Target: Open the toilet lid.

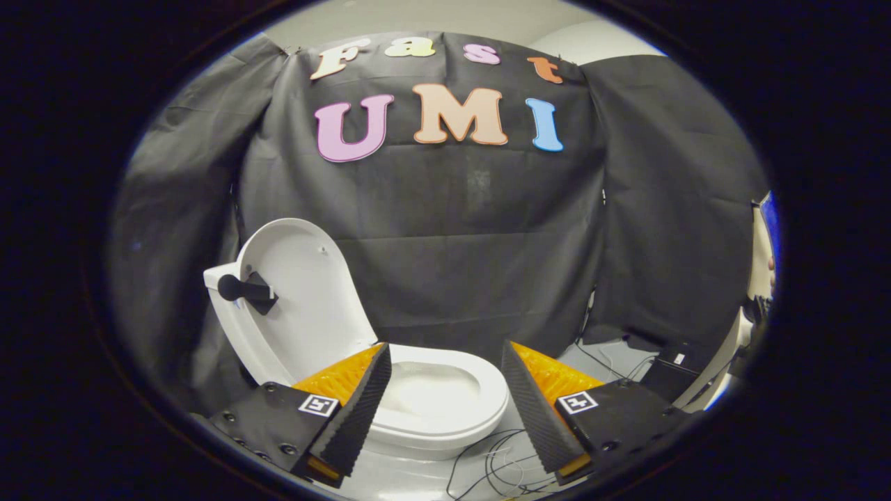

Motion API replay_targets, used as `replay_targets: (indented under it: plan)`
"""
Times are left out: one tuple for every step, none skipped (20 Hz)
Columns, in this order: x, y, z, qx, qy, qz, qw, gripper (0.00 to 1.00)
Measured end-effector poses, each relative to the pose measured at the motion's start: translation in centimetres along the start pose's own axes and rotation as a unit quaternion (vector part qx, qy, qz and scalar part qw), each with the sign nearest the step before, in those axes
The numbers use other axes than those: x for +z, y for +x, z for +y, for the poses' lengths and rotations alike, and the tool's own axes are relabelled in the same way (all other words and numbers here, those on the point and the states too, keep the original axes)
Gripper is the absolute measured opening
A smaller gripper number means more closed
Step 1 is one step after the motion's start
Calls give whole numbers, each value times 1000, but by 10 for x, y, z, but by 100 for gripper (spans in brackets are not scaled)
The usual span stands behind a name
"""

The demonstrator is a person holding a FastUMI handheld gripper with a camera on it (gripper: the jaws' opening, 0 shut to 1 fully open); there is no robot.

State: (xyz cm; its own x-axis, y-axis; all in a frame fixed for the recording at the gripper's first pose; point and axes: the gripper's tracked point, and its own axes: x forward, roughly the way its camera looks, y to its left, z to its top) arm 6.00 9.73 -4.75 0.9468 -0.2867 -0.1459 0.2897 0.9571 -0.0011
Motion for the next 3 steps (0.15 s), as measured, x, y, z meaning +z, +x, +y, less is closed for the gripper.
replay_targets:
  plan:
    - [-2, 1, 1, 0, -2, 3, 1000, 98]
    - [-5, 1, 1, 1, -3, 7, 1000, 98]
    - [-7, 1, 1, 1, -5, 9, 1000, 98]
